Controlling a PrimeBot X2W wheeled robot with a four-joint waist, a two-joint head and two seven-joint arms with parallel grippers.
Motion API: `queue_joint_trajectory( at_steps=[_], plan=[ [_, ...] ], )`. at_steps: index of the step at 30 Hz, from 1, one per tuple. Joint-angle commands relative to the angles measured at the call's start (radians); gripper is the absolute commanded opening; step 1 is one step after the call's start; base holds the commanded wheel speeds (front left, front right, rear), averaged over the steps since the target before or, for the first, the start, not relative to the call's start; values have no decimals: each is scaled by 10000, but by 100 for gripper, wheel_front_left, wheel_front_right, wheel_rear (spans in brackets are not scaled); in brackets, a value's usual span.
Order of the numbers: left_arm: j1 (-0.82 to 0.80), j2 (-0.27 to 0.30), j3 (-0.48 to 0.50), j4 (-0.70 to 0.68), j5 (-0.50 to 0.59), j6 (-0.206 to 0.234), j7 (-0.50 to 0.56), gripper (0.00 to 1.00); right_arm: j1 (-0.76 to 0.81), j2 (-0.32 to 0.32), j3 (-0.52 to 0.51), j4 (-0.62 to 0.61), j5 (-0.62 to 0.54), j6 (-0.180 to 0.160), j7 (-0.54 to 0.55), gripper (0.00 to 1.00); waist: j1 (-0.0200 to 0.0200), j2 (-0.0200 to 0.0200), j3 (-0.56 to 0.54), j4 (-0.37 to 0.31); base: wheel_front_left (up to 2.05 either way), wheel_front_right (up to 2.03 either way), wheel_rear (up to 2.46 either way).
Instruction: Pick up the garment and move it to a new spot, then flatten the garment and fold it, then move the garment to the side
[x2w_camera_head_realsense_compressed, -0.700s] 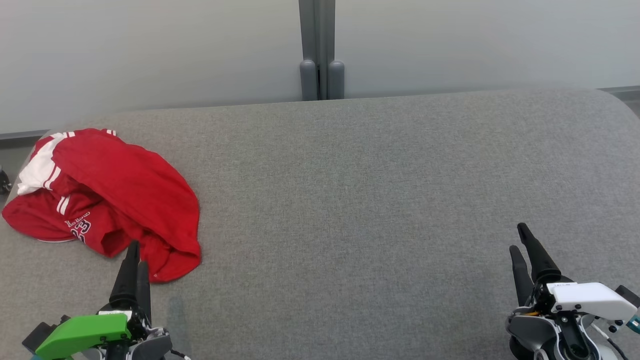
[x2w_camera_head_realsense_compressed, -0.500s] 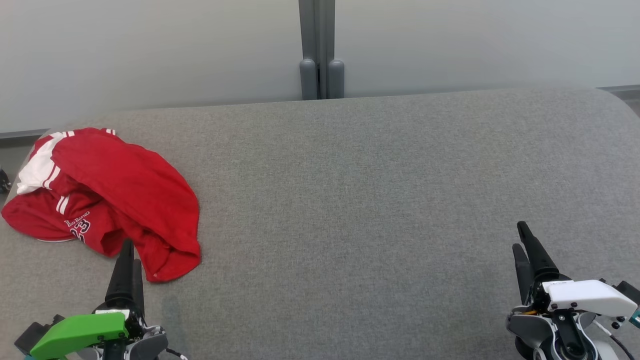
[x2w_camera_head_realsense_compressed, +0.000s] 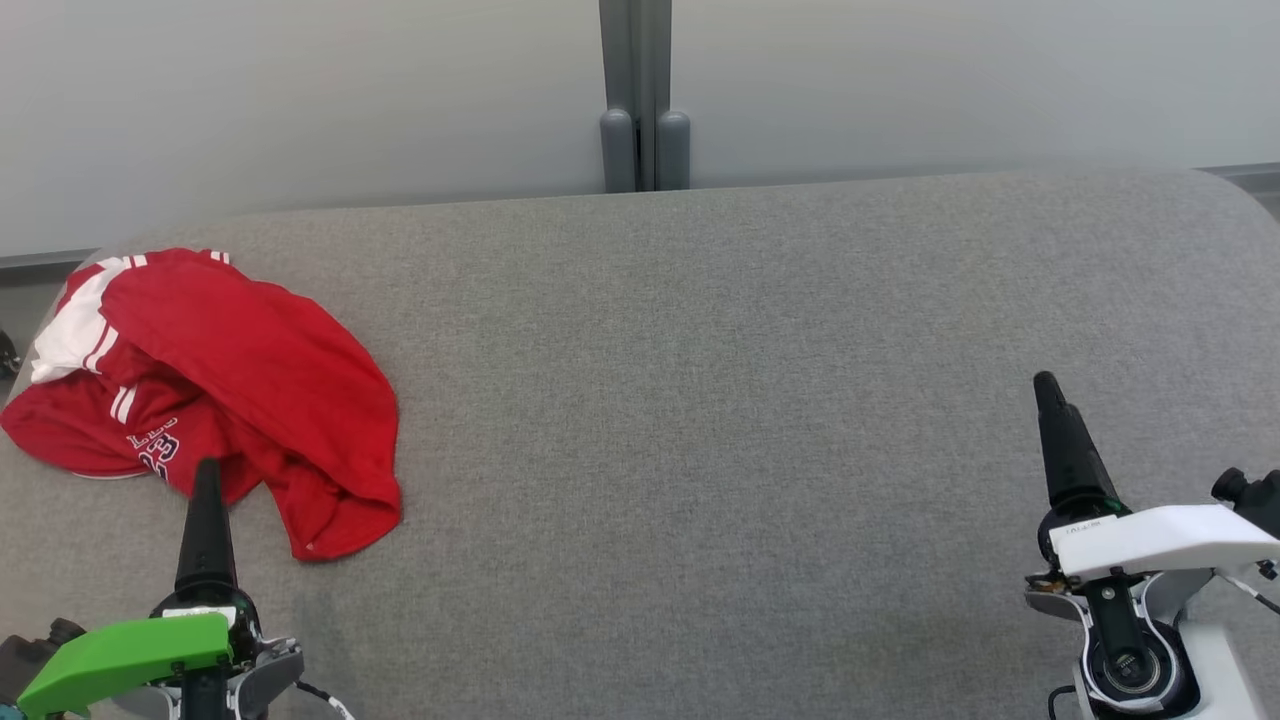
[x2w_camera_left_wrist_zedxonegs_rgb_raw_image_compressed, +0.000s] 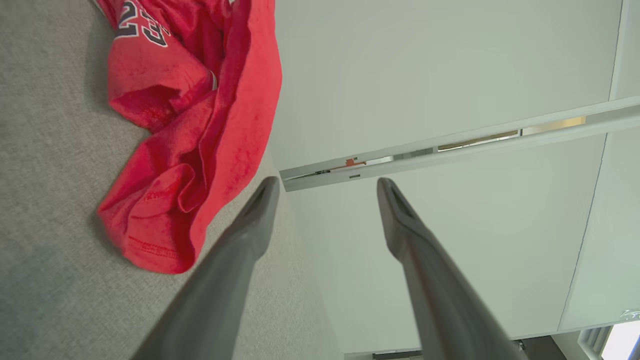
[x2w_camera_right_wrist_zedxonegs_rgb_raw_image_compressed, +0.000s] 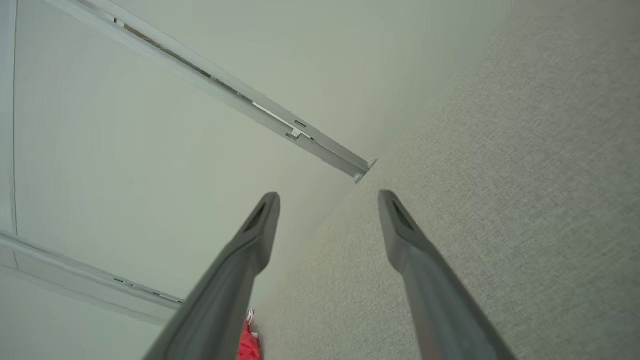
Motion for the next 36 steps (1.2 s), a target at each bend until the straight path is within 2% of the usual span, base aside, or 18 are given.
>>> queue_joint_trajectory(
  at_steps=[1, 11, 22, 32, 36],
  plan=[
    [-273, 68, 64, -348, 356, -16, -107, 100, -324, -59, 75, -435, -700, 2, -118, 100, 0, 0, 13, 7, 0, 0, 0],
    [-215, 77, -189, -1380, 2499, -4, -467, 100, -328, -69, 431, -1175, -3348, 2, -477, 100, 0, 0, 39, 28, 0, 0, 0],
    [108, 88, -1453, -2120, 5649, 787, -825, 100, -214, -80, 823, -1265, -5533, 3, -838, 100, 0, 0, -22, -22, 0, 0, 0],
    [176, 97, -2602, -1956, 8332, 1350, -1114, 100, -119, -88, 910, -1519, -7133, 4, -1129, 100, 0, 0, 6, -86, 0, 0, 0],
    [156, 125, -2933, -1940, 9065, 1611, -1219, 100, -72, -91, 878, -1559, -7652, 3, -1238, 100, 0, 0, 20, -100, 0, 0, 0]
  ],
)
